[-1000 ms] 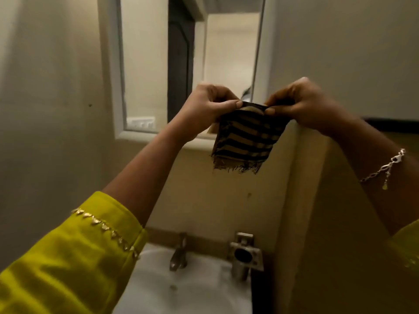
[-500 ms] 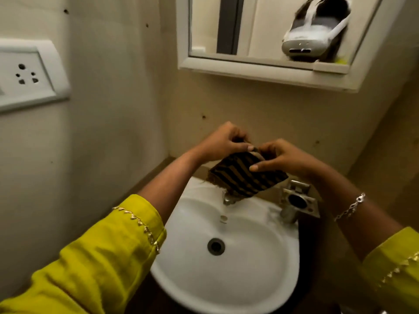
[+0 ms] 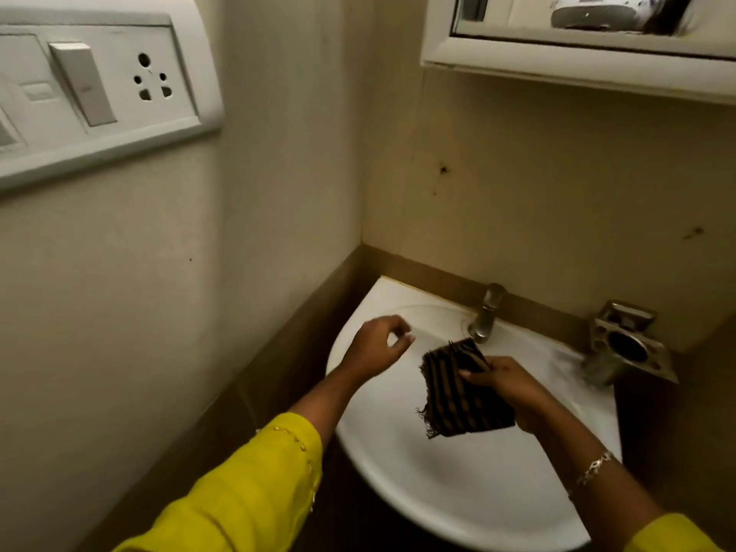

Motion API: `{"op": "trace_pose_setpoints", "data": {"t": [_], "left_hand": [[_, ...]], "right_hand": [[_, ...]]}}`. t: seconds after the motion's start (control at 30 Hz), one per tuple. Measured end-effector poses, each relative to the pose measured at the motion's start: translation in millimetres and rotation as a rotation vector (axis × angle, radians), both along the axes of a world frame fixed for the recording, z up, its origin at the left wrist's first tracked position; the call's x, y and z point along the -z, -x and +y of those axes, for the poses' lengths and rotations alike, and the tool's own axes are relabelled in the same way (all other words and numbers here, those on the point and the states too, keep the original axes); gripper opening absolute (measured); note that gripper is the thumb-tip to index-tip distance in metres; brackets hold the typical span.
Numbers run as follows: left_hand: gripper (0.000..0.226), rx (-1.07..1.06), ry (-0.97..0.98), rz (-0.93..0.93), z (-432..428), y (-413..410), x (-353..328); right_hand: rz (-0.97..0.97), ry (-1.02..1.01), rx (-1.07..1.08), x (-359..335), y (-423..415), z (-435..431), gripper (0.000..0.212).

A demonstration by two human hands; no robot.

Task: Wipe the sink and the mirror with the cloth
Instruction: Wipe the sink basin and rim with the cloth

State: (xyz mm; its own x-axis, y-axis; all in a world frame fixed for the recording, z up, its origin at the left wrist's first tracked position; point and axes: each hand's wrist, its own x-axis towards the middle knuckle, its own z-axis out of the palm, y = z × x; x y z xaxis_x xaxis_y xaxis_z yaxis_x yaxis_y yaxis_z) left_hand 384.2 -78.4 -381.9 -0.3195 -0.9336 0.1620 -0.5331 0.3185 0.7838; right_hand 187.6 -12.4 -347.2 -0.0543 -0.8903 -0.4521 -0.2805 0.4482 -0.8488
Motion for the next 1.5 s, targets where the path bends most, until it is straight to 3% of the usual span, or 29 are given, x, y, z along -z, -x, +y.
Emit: {"op": "trace_pose_setpoints", "data": {"t": [0.37, 0.63, 0.8, 0.9, 0.97, 1.1, 1.3, 1.37, 1.43, 1.5], "left_hand": [[0.072, -0.033, 0.030, -0.752, -8.6, -49.5, 93.4], [0.075, -0.165, 0.008, -0.780, 2.5, -39.3, 118.3], [0.107, -0.290, 0.063, -0.715, -1.9, -31.2, 128.3], [0.114, -0.343, 0.116, -0.684, -7.2, -29.0, 142.6], [0.109, -0.369, 0.130, -0.686, -5.8, -28.9, 142.5], [0.098, -0.374, 0.100, -0.709, -4.6, -26.6, 140.9], [0.088, -0.350, 0.138, -0.726, -2.8, -29.4, 144.1], [0.070, -0.322, 0.197, -0.774, -3.0, -30.9, 143.0], [0.067, -0.272, 0.168, -0.820, -3.3, -31.4, 137.5], [0.062, -0.259, 0.171, -0.865, -2.3, -32.1, 136.4]], "right_hand": [[-0.053, -0.017, 0.196, 38.2, -34.0, -20.0, 0.013], [0.429, 0.167, -0.030, 15.8, -27.8, -86.6, 0.017], [1.083, 0.461, -0.148, 3.0, -28.4, -131.3, 0.026], [1.271, 0.544, -0.334, 18.9, -28.1, -144.7, 0.043], [1.282, 0.482, -0.450, 49.3, -23.7, -148.7, 0.050], [1.092, 0.242, -0.557, 117.5, -17.5, -136.1, 0.069], [1.061, 0.367, -0.443, 121.4, -15.6, -150.0, 0.060], [1.106, 0.401, -0.506, 117.0, -17.8, -156.3, 0.060], [1.225, 0.459, -0.538, 125.6, -13.2, -163.8, 0.061], [1.197, 0.414, -0.562, 150.5, 0.2, -169.0, 0.066]]}}
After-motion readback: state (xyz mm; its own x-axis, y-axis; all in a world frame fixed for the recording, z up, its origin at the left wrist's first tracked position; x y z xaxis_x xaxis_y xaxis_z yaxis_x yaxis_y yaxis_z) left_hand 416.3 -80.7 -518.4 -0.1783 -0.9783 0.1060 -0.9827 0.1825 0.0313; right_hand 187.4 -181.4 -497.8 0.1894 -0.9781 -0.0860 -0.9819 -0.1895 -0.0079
